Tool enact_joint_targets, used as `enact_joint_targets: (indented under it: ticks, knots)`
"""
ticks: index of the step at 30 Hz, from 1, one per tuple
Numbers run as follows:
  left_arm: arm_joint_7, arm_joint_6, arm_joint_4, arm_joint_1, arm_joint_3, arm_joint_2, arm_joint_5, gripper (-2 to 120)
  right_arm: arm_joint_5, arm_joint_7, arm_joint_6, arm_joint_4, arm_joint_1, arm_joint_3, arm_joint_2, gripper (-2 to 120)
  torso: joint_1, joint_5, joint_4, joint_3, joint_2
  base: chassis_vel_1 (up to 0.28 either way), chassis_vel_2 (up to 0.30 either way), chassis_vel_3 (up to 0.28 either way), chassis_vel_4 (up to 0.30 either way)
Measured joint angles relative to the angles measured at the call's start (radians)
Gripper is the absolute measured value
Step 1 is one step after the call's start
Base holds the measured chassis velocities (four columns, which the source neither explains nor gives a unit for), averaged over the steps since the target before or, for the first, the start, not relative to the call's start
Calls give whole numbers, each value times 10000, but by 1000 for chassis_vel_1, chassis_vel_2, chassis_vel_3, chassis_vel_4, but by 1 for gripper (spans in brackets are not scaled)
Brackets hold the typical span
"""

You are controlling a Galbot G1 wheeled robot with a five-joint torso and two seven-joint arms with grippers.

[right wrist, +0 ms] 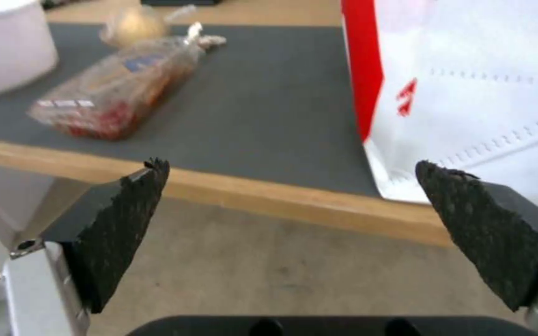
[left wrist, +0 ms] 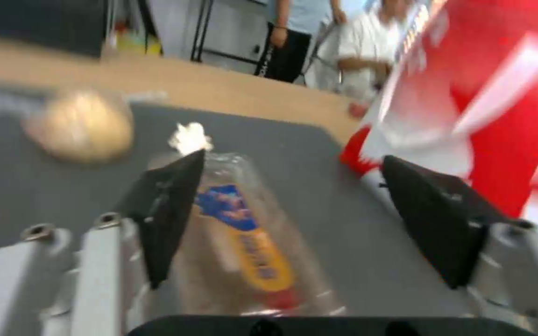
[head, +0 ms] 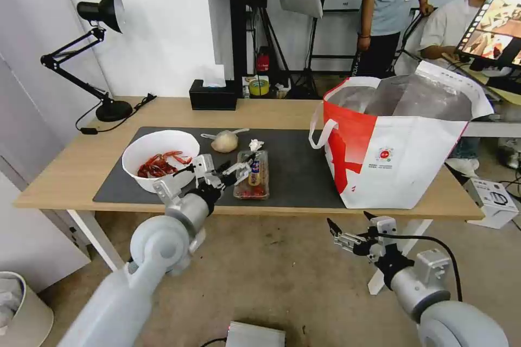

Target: Pick up the trash from the table and place it into the takeout bag.

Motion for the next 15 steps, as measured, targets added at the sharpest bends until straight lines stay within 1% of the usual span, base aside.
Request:
enact_joint_targets:
  ticks: [1, 2, 3, 5, 6, 7, 8, 10, 11, 12, 13, 14, 15]
  knots:
    - [659, -224, 139, -47, 163, 475, 944, 67, 317, -1, 60, 2, 62, 9, -58, 100, -1, 0, 0, 0, 0, 0, 0, 0, 0]
    - [904, -309, 187, -76, 234, 637, 1241, 64, 452, -1, 94, 2, 90, 13, -81, 100, 0, 1, 1, -1, 0, 0, 0, 0, 0]
    - [904, -309, 187, -76, 234, 637, 1241, 64, 452, -1, 94, 2, 90, 13, -81, 100, 0, 1, 1, -1, 0, 0, 0, 0, 0]
    - [1416, -500, 360, -208, 489, 1037, 1876, 52, 892, -2, 183, 1, 182, 15, -148, 100, 0, 0, 1, 0, 0, 0, 0, 0, 0]
    - [1573, -585, 479, -350, 650, 1193, 2128, 47, 1146, -1, 201, 0, 243, 14, -188, 100, 0, 0, 0, 0, 0, 0, 0, 0, 0]
    - [1573, -585, 479, -350, 650, 1193, 2128, 47, 1146, -1, 201, 0, 243, 14, -188, 100, 0, 0, 0, 0, 0, 0, 0, 0, 0]
    - [1625, -616, 526, -414, 721, 1235, 2194, 43, 1243, 0, 205, 0, 270, 13, -207, 100, 0, 0, 0, -1, 0, 0, 0, 0, 0]
    - [1754, -661, 756, -708, 1057, 1373, 2279, 32, 1620, 7, 209, -36, 410, 0, -331, 100, 0, 1, -1, 0, 0, 0, 0, 0, 0]
    - [1754, -661, 756, -708, 1057, 1373, 2279, 32, 1620, 7, 209, -36, 410, 0, -331, 100, 0, 1, -1, 0, 0, 0, 0, 0, 0]
    - [1783, -664, 821, -773, 1146, 1401, 2284, 29, 1709, 12, 209, -49, 443, -2, -363, 100, 0, 1, -2, 0, 0, 0, 0, 0, 0]
    - [1860, -683, 988, -909, 1352, 1458, 2341, 23, 1977, 53, 209, -82, 532, -8, -447, 100, 0, 1, -1, 0, 0, 0, 0, 0, 0]
    - [1901, -704, 1081, -978, 1461, 1496, 2381, 19, 2171, 83, 210, -100, 585, -10, -495, 100, 0, 1, -2, 0, 0, 0, 0, 0, 0]
    - [1901, -704, 1081, -978, 1461, 1496, 2381, 19, 2171, 83, 210, -100, 585, -10, -495, 100, 0, 1, -2, 0, 0, 0, 0, 0, 0]
